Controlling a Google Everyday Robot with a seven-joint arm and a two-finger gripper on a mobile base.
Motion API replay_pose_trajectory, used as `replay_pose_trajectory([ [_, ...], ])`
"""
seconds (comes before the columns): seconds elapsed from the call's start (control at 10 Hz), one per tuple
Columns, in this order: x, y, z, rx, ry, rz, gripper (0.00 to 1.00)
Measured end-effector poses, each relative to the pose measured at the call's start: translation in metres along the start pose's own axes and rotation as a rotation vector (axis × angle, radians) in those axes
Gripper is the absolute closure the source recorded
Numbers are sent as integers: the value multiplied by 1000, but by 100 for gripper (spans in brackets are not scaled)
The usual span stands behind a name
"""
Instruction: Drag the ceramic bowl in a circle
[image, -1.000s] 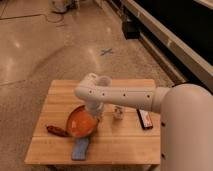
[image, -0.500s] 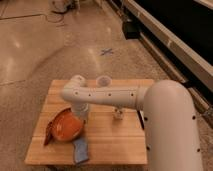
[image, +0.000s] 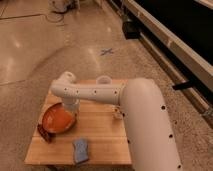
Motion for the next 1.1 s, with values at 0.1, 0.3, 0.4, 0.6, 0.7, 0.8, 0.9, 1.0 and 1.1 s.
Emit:
replay_pose_trajectory([
  [0.1,18,1,-1,-3,20,6,100],
  [0.3,40,10,-1,-25,43,22,100],
  [0.4,52,21,-1,-46,52,36,100],
  [0.6,66,47,-2,-87,62,72,100],
  [0.7,70,68,-2,-118,62,98,100],
  [0.8,70,89,-2,-147,59,123,100],
  [0.9,68,108,-3,-169,54,153,100],
  [1.0,64,122,-3,-185,47,177,100],
  [1.1,55,141,-4,-202,35,206,100],
])
